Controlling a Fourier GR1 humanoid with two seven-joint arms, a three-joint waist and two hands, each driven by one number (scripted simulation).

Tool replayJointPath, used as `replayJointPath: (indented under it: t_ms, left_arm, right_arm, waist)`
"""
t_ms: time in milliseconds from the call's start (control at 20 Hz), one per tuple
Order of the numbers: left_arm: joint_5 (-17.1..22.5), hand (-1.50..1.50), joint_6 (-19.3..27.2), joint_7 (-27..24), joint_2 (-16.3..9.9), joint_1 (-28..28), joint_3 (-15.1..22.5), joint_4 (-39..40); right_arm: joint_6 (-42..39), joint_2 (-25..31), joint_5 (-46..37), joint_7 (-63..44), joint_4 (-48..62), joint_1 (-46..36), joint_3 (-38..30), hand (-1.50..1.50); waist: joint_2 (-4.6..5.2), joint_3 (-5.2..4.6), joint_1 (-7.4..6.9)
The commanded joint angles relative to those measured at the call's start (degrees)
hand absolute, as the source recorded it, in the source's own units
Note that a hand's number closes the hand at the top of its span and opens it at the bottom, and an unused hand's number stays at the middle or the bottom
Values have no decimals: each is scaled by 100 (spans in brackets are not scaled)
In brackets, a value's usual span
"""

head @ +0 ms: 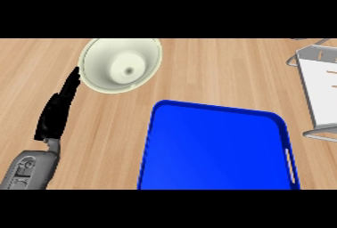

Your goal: Pick the bell pepper from the tray and place it in the tiered basket

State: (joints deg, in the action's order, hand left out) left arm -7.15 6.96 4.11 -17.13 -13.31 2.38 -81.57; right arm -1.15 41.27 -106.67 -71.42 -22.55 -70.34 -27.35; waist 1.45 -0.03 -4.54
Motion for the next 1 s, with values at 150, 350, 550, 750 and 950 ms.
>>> replayJointPath:
  t_ms: [150, 350, 550, 750, 950]
  left_arm:
    - [45, 0, -19, 16, -93, 219, -146, -97]
    - [108, 0, -82, -58, -112, 270, -209, -81]
    - [-2, 0, 4, -57, -39, 355, -111, -133]
    - [101, 0, -91, 74, -242, 309, -306, -316]
    - [-13, 0, -7, -90, -94, 388, -188, -176]
  right_arm:
    - [313, -466, 187, -1372, -18, 41, -531, 150]
    - [563, -521, 351, -1222, -128, 197, -884, 150]
    - [1265, -599, 708, -1376, -667, 430, -1555, -150]
    - [1823, -1055, 559, -1330, -943, 847, -1648, -150]
    - [2320, -1153, 280, -1136, -1462, 974, -1628, -150]
  waist:
    - [-48, 11, 140]
    - [-51, 10, 188]
    - [-71, 16, 265]
    - [-85, 14, 239]
    - [-84, 9, 275]
